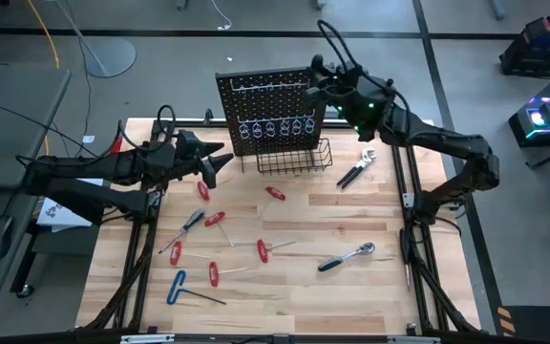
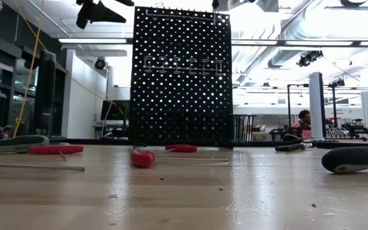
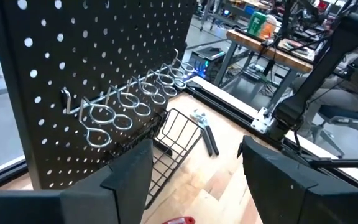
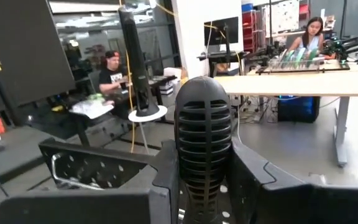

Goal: Hang tools onto peg board
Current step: Hang the black screwdriver on the peg board, then hang the blue pick tool on the peg board

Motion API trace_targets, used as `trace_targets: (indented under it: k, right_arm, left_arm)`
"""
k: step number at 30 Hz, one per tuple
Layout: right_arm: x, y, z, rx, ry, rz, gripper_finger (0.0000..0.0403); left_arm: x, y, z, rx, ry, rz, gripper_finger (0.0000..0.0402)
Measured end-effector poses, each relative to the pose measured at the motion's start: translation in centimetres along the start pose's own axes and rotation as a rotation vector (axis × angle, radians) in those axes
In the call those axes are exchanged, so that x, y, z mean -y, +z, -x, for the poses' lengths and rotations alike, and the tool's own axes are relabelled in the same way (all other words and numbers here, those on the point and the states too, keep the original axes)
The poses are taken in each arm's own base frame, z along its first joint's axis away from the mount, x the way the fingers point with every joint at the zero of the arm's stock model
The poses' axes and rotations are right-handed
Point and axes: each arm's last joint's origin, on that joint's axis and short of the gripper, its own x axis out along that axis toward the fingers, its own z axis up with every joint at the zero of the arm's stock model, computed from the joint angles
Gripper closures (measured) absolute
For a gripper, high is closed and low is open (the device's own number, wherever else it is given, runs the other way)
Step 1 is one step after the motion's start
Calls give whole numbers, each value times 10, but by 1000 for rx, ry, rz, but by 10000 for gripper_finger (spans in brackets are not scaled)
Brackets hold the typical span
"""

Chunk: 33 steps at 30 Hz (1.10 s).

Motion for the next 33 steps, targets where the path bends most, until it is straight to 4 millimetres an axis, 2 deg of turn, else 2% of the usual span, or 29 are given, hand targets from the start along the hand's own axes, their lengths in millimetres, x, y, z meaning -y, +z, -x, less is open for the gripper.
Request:
trace_targets:
  k: [7,16,18,22,25,28,33]
  right_arm:
    - [-2,-13,-11,-40,-19,74,328]
    - [-1,-13,-12,-38,-50,57,325]
    - [-2,-13,-11,-35,-51,49,291]
    - [-2,-13,-10,-27,-100,50,190]
    - [-2,-13,-10,-26,-104,56,144]
    - [-2,-13,-9,-27,-101,56,129]
    - [-2,-10,-6,-19,-96,60,125]
  left_arm:
    - [0,1,0,6,2,-18,172]
    - [0,0,0,6,4,-25,172]
    - [0,0,0,6,4,-28,172]
    - [0,0,0,6,4,-29,172]
    - [0,0,0,6,4,-39,172]
    - [0,0,0,6,3,-53,172]
    - [-1,1,1,10,1,-81,172]
